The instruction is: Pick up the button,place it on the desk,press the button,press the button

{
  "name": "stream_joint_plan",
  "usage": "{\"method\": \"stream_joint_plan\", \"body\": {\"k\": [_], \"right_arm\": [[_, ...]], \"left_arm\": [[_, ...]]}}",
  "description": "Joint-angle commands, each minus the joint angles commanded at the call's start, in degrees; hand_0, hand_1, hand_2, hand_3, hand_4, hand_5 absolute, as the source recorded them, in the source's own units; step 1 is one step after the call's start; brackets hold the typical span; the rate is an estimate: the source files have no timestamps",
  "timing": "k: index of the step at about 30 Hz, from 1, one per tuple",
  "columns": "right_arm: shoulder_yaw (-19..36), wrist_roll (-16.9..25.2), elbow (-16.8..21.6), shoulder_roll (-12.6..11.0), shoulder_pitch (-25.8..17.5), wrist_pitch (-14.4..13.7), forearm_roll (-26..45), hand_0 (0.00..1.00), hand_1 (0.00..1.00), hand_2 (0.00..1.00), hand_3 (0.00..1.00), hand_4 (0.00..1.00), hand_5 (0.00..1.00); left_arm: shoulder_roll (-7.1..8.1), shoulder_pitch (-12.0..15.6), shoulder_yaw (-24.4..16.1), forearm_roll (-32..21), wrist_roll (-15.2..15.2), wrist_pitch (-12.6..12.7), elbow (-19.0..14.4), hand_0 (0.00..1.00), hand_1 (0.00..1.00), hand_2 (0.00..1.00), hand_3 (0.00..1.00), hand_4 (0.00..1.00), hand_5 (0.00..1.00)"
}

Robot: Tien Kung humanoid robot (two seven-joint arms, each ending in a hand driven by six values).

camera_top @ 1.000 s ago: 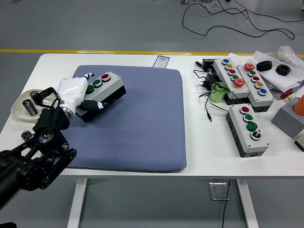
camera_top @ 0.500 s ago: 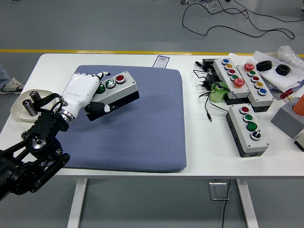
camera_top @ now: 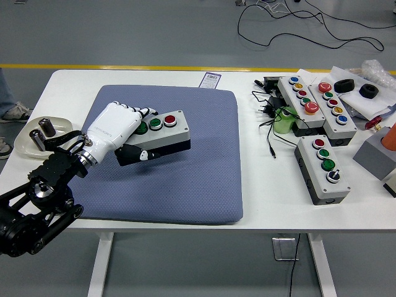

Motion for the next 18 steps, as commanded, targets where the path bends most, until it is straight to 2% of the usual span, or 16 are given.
{"method": "stream_joint_plan", "body": {"k": [2, 3, 8, 9, 11, 14, 18], "right_arm": [[0.2, 0.0, 0.0, 0.0, 0.0, 0.0, -0.3, 0.659, 0.649, 0.697, 0.604, 0.453, 0.325], [0.3, -0.1, 0.0, 0.1, 0.0, 0.0, -0.3, 0.659, 0.649, 0.697, 0.604, 0.453, 0.326], [0.3, -0.1, 0.0, 0.1, -0.1, 0.0, -0.5, 0.659, 0.649, 0.697, 0.604, 0.453, 0.326], [0.3, -0.1, 0.0, 0.1, -0.2, 0.1, -0.5, 0.659, 0.649, 0.697, 0.603, 0.452, 0.326], [0.3, -0.1, 0.0, 0.1, -0.2, 0.1, -0.6, 0.659, 0.649, 0.697, 0.603, 0.452, 0.326], [0.3, 0.0, 0.0, 0.0, -0.3, 0.1, -0.7, 0.659, 0.649, 0.697, 0.603, 0.452, 0.326], [0.2, 0.1, 0.0, 0.0, -0.3, 0.1, -0.6, 0.659, 0.649, 0.697, 0.602, 0.452, 0.328]], "left_arm": [[-0.04, 0.1, 0.1, 0.0, -0.2, 0.3, 0.0, 0.005, 0.002, 0.024, 0.627, 0.99, 0.357], [-0.07, 0.1, 0.1, 0.0, -0.2, 0.5, -0.1, 0.007, 0.002, 0.023, 0.497, 0.985, 0.352], [-0.16, 0.2, 0.1, 0.0, -0.7, 0.8, -0.1, 0.007, 0.002, 0.023, 0.497, 0.985, 0.352], [-0.16, 0.2, 0.1, 0.0, -0.9, 0.9, 0.0, 0.01, 0.002, 0.02, 0.429, 0.979, 0.347], [-0.13, 0.2, 0.3, 0.0, -1.3, 1.1, 0.1, 0.01, 0.002, 0.02, 0.429, 0.979, 0.347], [0.02, 0.3, 0.5, 0.0, -3.3, 1.3, 0.4, 0.01, 0.002, 0.02, 0.429, 0.979, 0.347], [0.22, 0.2, 1.1, -0.5, -7.4, 1.9, 1.3, 0.013, 0.002, 0.02, 0.427, 0.971, 0.347]]}}
